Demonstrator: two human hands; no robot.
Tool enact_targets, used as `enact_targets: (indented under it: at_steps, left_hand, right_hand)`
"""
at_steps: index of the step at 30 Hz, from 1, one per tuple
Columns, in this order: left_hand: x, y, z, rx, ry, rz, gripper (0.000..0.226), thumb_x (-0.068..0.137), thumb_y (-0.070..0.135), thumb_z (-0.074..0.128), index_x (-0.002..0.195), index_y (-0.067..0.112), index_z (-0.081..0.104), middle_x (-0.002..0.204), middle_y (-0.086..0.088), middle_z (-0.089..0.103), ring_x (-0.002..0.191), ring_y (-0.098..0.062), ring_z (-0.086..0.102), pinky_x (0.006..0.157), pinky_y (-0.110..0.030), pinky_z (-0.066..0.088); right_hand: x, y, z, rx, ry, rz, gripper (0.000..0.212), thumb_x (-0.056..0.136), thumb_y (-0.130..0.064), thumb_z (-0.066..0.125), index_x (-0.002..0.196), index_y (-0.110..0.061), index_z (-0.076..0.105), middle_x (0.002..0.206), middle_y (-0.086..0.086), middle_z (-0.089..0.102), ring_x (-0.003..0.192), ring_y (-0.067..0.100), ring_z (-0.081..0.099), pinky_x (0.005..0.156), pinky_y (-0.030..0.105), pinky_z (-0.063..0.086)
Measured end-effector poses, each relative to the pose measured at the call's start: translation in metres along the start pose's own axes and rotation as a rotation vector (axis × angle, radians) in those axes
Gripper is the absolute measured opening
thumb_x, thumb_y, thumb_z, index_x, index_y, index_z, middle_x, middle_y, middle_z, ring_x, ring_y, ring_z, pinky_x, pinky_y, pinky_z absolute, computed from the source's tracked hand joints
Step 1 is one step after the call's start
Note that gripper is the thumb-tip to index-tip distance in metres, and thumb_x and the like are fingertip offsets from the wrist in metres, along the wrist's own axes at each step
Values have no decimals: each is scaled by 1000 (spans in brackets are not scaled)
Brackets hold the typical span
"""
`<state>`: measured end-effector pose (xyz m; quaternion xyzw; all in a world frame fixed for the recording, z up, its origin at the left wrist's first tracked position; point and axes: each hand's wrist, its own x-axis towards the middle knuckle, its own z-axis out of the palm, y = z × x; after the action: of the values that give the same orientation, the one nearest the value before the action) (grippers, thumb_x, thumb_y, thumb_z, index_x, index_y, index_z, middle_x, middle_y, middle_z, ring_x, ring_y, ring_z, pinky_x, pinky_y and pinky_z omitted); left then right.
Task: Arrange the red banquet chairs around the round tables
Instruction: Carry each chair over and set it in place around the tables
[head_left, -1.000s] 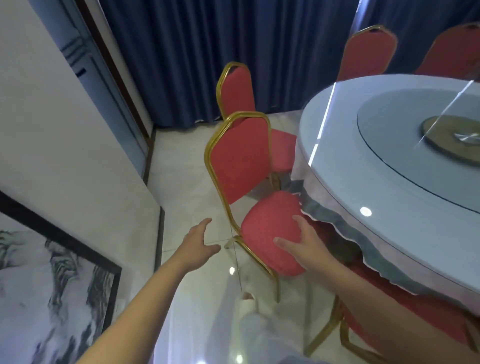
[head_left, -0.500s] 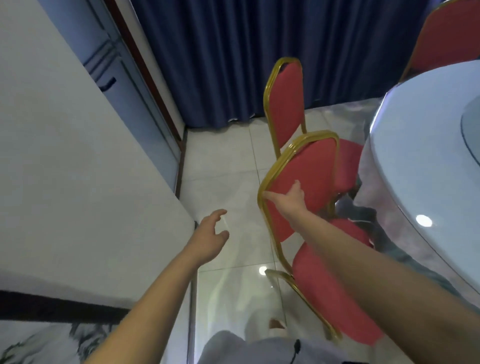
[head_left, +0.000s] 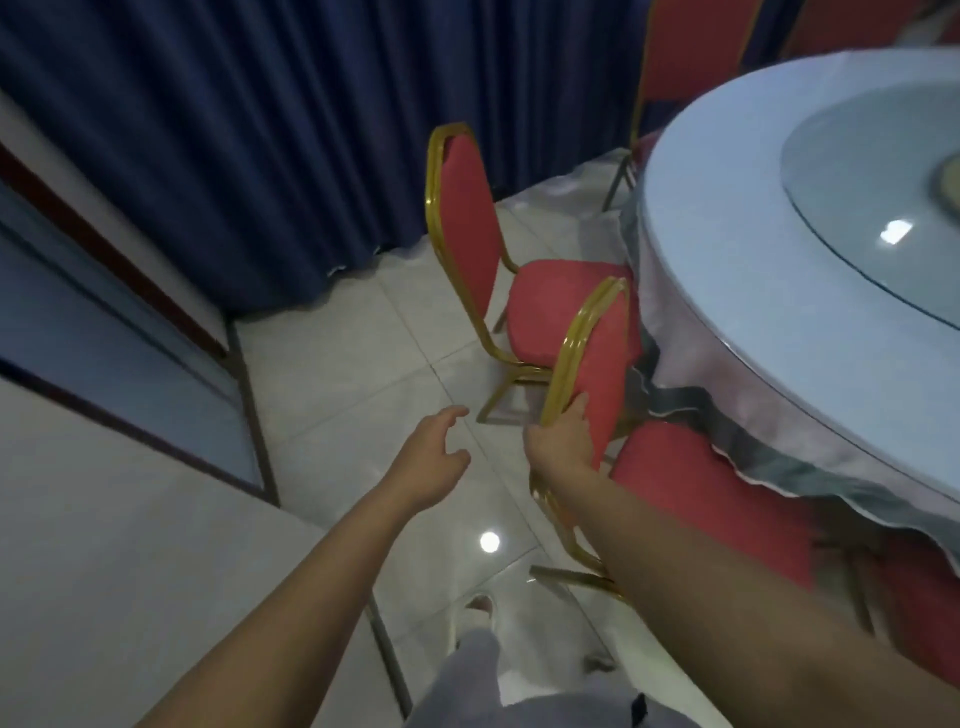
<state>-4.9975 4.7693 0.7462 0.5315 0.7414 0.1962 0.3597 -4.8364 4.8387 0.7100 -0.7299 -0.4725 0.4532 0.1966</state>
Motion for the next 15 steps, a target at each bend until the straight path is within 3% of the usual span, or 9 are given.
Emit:
enact_targets:
  at_steps: [5,10,13,15]
  left_hand:
    - [69,40,-10,121,-180,307,92,82,10,71,152,38,18,150,-7,30,137,-21,32,103,-26,31]
    - [118,95,3,652,-273,538,109,75,4,74,149,53,11,162,-6,0,146,-37,9,116,-51,26]
    - [109,118,31,938,-395,595,101,77,9,71,149,53,15,163,2,-4,147,-36,5,115,-57,25]
    - [89,123,49,1130,-574,665,78,75,22,75,140,49,40,158,5,21,145,-31,20,113,-49,30]
  right_hand:
    - [-33,28,-9,-19,-34,-24,106,79,-17,64,156,-31,-7,152,12,34,127,34,48,102,38,44]
    - [-97,91,-34,-177,-233,-84,112,76,-21,66,155,-35,-13,152,9,33,118,36,55,85,32,47]
    - [-140,134,-60,-283,-354,-128,113,78,-24,69,155,-36,-12,149,12,38,123,31,50,82,20,32]
    - [-164,161,-81,-315,-416,-152,112,77,-23,69,155,-38,-10,144,13,44,119,29,52,77,17,31]
